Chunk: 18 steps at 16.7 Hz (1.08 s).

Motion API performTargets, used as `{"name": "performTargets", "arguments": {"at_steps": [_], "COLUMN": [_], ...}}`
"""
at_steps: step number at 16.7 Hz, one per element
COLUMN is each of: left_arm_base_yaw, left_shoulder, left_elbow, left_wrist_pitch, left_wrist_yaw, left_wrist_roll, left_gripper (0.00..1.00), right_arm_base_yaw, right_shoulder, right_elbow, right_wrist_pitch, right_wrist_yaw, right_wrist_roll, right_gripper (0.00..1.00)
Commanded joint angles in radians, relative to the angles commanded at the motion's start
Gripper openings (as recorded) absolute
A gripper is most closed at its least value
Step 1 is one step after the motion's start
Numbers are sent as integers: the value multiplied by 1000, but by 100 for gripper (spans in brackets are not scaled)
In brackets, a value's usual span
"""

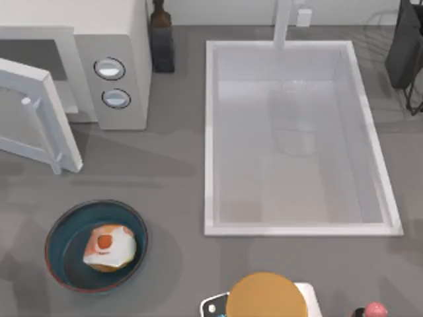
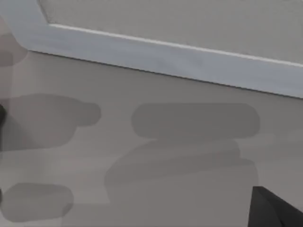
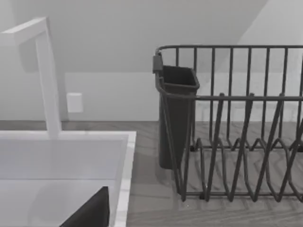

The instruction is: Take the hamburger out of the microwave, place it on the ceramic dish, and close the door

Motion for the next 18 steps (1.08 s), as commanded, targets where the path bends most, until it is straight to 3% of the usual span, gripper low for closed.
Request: {"name": "performTargets", "arguments": {"at_steps": [3, 8, 13, 18], "left_arm_base_yaw": [-184, -409, -423, -423], "left_shoulder": [-41, -111, -149, -143], "left_elbow": [20, -52, -151, -150], "left_wrist_pitch": [25, 11, -25, -24], "left_wrist_yaw": [-47, -224, -367, -369], "left_wrist_roll": [-56, -243, -387, -391], "left_gripper": [0, 0, 0, 0], "right_arm_base_yaw": [0, 0, 0, 0], "right_shoulder": [0, 0, 0, 0], "right_elbow": [0, 0, 0, 0], "right_wrist_pitch": [0, 0, 0, 0], "right_wrist_yaw": [0, 0, 0, 0], "right_wrist_roll": [0, 0, 0, 0], "right_gripper": [100, 100, 100, 100]}}
